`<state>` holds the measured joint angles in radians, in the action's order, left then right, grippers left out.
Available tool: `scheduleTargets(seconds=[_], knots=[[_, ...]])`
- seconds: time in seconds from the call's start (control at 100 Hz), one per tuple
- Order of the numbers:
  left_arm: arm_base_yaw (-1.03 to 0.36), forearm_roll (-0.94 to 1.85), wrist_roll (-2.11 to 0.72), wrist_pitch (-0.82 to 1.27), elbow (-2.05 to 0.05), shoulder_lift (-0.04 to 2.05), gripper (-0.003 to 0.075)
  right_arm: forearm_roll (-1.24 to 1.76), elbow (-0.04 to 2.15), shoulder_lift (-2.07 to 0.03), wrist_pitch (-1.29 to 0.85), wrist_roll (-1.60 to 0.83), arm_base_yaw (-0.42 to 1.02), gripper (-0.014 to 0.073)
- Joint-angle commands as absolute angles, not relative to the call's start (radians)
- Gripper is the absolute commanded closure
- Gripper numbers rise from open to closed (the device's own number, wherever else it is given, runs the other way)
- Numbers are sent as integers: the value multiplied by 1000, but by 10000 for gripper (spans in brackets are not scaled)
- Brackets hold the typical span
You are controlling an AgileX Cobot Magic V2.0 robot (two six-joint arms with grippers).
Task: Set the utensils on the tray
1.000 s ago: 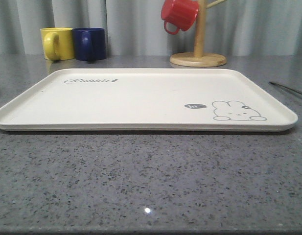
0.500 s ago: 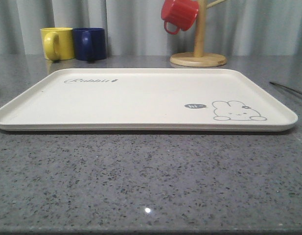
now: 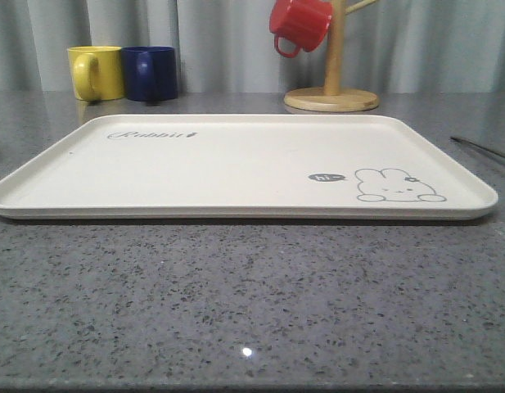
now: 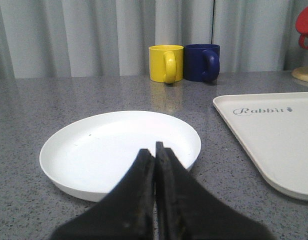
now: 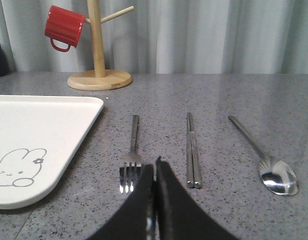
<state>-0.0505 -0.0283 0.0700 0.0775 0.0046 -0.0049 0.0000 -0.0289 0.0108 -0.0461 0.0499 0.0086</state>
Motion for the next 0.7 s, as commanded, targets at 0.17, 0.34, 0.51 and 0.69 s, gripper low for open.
scheduleTargets(seconds=[0.17, 0.34, 0.51, 0.69], knots=[[-48, -20, 74, -73, 12, -39, 739, 0, -28, 29, 36, 41, 5, 662], [-48, -61, 67, 17, -118, -1, 739, 0, -28, 29, 36, 41, 5, 662], [-48, -61, 67, 185, -314, 121, 740, 0, -28, 29, 36, 41, 5, 662], [-48, -61, 67, 332, -491, 311, 739, 0, -28, 29, 36, 41, 5, 662]])
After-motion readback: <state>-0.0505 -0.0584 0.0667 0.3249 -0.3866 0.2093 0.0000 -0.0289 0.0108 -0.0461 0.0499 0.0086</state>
